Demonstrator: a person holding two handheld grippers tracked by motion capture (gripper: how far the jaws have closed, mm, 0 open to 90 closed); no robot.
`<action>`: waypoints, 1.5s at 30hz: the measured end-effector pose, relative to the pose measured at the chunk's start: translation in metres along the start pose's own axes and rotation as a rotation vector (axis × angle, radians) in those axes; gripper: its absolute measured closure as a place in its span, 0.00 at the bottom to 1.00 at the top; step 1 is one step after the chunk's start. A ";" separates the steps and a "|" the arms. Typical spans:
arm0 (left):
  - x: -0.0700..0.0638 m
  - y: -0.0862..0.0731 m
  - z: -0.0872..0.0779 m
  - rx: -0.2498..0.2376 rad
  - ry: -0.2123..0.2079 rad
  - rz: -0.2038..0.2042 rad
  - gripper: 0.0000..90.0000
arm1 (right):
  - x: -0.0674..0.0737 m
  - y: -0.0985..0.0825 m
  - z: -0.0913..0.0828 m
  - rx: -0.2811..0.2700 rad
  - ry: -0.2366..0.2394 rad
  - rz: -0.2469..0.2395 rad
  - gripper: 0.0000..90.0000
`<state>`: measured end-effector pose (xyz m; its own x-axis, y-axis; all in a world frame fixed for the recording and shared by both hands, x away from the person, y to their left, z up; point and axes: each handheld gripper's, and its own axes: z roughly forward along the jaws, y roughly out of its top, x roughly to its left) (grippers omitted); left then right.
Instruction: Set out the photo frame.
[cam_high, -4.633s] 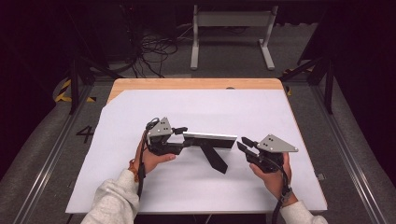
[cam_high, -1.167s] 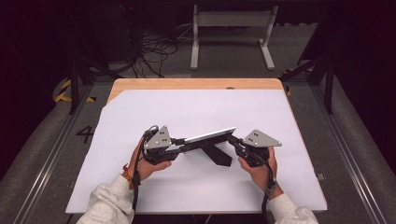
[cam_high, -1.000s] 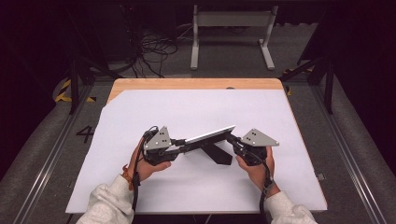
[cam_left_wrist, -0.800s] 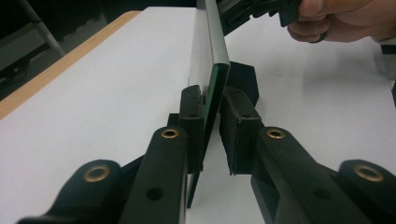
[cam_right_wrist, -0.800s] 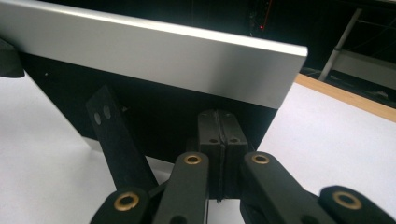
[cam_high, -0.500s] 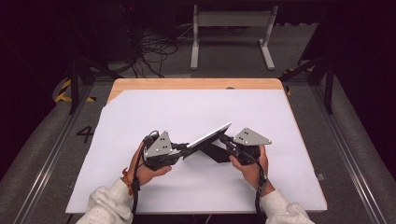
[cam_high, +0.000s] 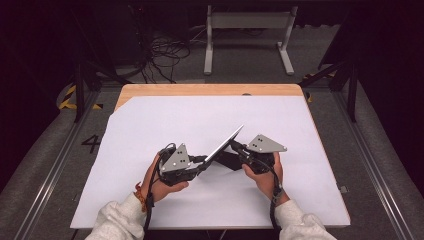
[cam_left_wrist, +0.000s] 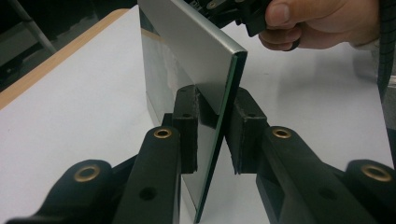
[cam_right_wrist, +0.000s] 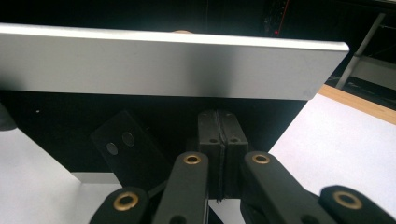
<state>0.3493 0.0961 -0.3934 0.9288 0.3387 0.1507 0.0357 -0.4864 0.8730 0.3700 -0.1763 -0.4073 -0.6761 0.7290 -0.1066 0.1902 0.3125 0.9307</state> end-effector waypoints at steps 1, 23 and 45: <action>0.000 0.000 0.000 0.000 0.000 0.000 0.84 | 0.000 0.000 0.000 0.002 -0.002 -0.006 1.00; 0.006 -0.026 -0.001 0.123 -0.018 0.018 0.88 | -0.001 0.002 -0.022 0.007 -0.002 0.013 1.00; -0.013 -0.015 0.006 0.087 -0.055 0.027 0.87 | 0.008 0.009 0.005 0.031 0.031 0.030 1.00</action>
<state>0.3386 0.0943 -0.4110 0.9486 0.2807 0.1463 0.0395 -0.5636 0.8251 0.3697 -0.1650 -0.4016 -0.6912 0.7195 -0.0676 0.2328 0.3102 0.9218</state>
